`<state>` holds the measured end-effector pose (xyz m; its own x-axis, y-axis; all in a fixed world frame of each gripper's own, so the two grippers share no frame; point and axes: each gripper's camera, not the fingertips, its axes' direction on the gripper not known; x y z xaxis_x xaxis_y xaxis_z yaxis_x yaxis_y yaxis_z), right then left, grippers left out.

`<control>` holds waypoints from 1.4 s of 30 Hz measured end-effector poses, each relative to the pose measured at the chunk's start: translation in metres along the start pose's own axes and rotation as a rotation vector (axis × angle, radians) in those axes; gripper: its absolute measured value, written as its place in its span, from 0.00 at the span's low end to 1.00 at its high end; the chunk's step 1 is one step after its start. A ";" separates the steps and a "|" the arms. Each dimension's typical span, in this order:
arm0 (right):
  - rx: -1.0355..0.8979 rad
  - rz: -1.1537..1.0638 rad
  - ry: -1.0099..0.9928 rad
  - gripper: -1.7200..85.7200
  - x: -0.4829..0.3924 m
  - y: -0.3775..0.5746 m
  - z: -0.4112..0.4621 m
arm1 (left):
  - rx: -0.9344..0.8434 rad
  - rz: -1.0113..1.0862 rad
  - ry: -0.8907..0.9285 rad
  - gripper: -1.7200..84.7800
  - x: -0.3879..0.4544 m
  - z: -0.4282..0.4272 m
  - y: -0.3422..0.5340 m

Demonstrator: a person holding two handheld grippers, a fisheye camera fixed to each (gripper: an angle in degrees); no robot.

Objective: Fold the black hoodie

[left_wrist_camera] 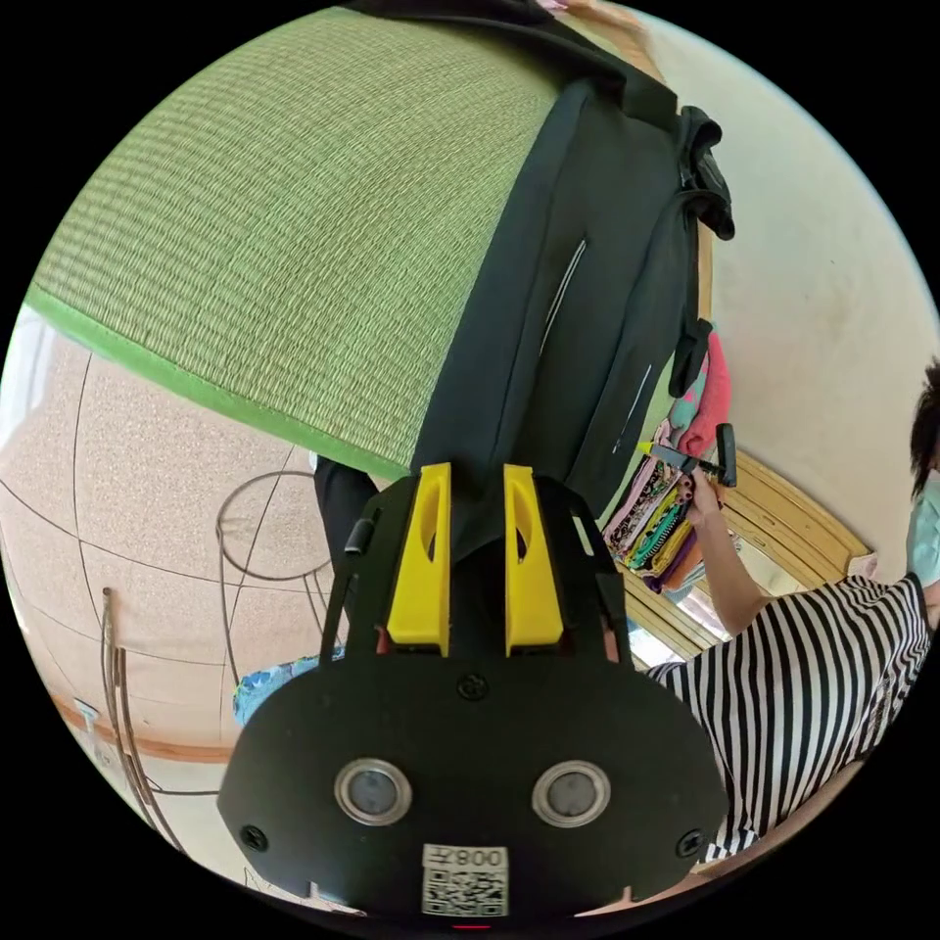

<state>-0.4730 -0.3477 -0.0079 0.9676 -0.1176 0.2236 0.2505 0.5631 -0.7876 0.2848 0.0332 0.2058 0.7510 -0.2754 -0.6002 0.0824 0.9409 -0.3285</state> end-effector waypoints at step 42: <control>0.259 0.017 -0.089 0.02 0.140 0.047 0.195 | -0.115 0.538 -0.147 0.02 0.269 -0.085 -0.013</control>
<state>-0.3320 -0.1786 0.0986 0.9620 -0.0404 0.2702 0.2062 0.7562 -0.6211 0.4298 -0.0701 -0.0134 0.7514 0.2744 -0.6001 -0.4023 0.9114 -0.0869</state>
